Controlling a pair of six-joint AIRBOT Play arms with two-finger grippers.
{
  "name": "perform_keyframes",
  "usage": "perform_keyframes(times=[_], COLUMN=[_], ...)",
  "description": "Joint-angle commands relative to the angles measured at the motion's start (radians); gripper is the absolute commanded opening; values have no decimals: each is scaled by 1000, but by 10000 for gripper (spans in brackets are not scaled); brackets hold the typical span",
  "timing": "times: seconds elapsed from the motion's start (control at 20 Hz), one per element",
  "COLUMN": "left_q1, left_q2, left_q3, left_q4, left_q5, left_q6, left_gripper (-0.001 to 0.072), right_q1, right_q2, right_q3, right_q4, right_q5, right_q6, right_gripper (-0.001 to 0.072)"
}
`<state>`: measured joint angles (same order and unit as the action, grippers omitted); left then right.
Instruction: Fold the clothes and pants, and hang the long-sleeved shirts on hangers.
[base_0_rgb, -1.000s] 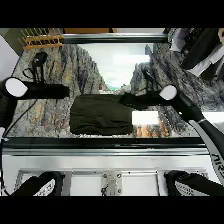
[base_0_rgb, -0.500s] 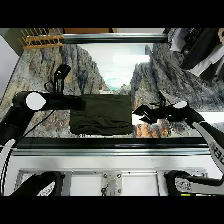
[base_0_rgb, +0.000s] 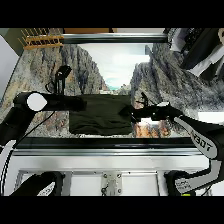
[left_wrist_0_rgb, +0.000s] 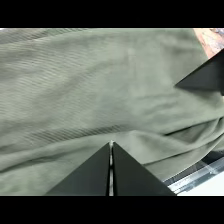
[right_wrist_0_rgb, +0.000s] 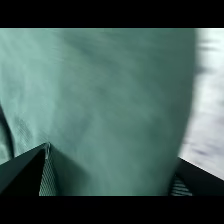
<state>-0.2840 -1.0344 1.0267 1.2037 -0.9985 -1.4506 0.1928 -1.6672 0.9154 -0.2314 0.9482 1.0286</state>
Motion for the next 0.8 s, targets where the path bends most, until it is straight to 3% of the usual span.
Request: perform_keyframes(times=[0.0, 0.05, 0.15, 0.2, 0.35, 0.55, 0.75], left_q1=[-1, -1, -1, -1, -1, -1, -1], left_q2=[1, 1, 1, 0, 0, 0, 0], left_q3=[0, 0, -1, 0, -1, -1, -1], left_q4=[0, 0, 0, 0, 0, 0, 1], left_q5=[-21, -32, -48, -50, -48, -48, -48], left_q6=[-5, -5, -5, -5, -5, -5, -5], left_gripper=[21, 21, 20, 21, 20, 21, 20], right_q1=[84, 96, 101, 99, 50, -191, -573], right_q2=[-35, -38, -37, -33, 24, 204, 407], right_q3=[55, 68, 93, 106, 158, 214, 214], right_q4=[35, 34, 34, 32, -68, -430, -695], right_q5=[-5, -13, -19, -19, -26, -27, -23], right_q6=[-13, -13, -93, -113, -105, 138, 285], right_gripper=[720, 687, 99, 20, 19, 19, 20])
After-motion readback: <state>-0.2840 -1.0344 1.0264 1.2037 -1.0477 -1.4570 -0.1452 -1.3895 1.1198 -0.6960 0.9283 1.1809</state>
